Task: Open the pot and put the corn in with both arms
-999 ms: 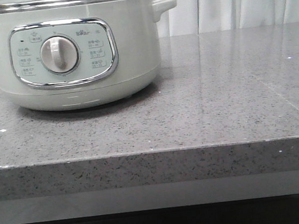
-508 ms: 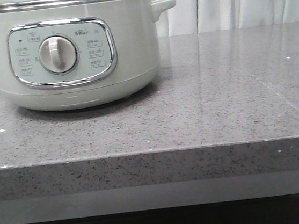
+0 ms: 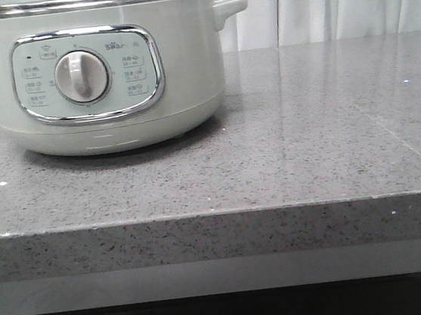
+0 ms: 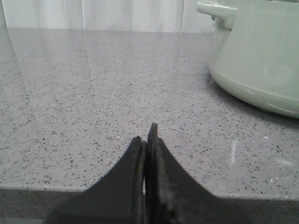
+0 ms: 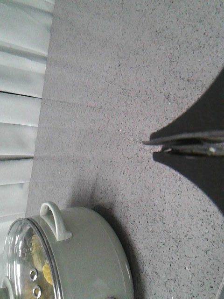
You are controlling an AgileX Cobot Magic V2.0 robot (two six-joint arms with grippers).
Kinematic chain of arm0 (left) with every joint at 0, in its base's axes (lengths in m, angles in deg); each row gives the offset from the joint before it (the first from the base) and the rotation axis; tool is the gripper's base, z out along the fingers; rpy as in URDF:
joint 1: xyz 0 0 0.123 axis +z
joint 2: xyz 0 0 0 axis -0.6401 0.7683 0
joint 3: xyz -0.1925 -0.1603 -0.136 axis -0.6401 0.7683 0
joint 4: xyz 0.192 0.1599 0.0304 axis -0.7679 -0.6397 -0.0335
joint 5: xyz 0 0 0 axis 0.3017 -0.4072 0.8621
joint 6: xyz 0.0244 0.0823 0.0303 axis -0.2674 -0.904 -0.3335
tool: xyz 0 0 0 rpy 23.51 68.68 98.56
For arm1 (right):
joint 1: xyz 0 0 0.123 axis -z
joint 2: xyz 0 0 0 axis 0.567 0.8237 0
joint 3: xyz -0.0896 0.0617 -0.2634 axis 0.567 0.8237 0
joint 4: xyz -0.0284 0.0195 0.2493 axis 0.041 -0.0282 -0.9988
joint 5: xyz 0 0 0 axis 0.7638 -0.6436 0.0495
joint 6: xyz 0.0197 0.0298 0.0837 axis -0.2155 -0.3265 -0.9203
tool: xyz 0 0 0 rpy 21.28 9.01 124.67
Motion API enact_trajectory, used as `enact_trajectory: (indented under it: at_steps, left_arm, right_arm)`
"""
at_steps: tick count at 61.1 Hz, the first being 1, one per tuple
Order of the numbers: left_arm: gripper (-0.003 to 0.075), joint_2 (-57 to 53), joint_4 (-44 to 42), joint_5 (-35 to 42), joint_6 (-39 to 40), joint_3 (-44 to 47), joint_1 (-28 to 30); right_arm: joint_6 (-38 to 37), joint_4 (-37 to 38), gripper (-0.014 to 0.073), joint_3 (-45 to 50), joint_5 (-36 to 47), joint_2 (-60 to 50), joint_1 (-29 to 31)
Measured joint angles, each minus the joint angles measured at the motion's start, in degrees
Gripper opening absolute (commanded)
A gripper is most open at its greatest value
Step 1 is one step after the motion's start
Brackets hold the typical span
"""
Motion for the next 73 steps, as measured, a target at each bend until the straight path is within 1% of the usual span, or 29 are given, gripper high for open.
enact_trajectory:
  at_steps: [14,20,32,39,46,54,73]
  left_arm:
    - [-0.0018,0.0,0.0,0.0,0.0,0.0,0.0]
    - [-0.0018,0.0,0.0,0.0,0.0,0.0,0.0]
    - [-0.0018,0.0,0.0,0.0,0.0,0.0,0.0]
    - [-0.0018,0.0,0.0,0.0,0.0,0.0,0.0]
    - [-0.0018,0.0,0.0,0.0,0.0,0.0,0.0]
    - [-0.0018,0.0,0.0,0.0,0.0,0.0,0.0]
    - [-0.0018,0.0,0.0,0.0,0.0,0.0,0.0]
  right_arm:
    - [0.0,0.4,-0.0068,0.2,0.1,-0.1,-0.6]
    - [0.0,0.6,-0.0068,2.7,3.0,-2.6,0.4]
    - [0.0,0.8,-0.0068,15.3,10.6,-11.2,8.0]
    - [-1.5,0.8,-0.0068,23.4,11.4,-17.2,11.7]
    - [-2.5,0.8,-0.0068,28.0,10.8,-22.8,13.2]
    - [-2.8,0.8,-0.0068,28.7,10.7,-25.5,13.4]
    - [-3.0,0.9,-0.0068,28.7,10.3,-25.6,13.5]
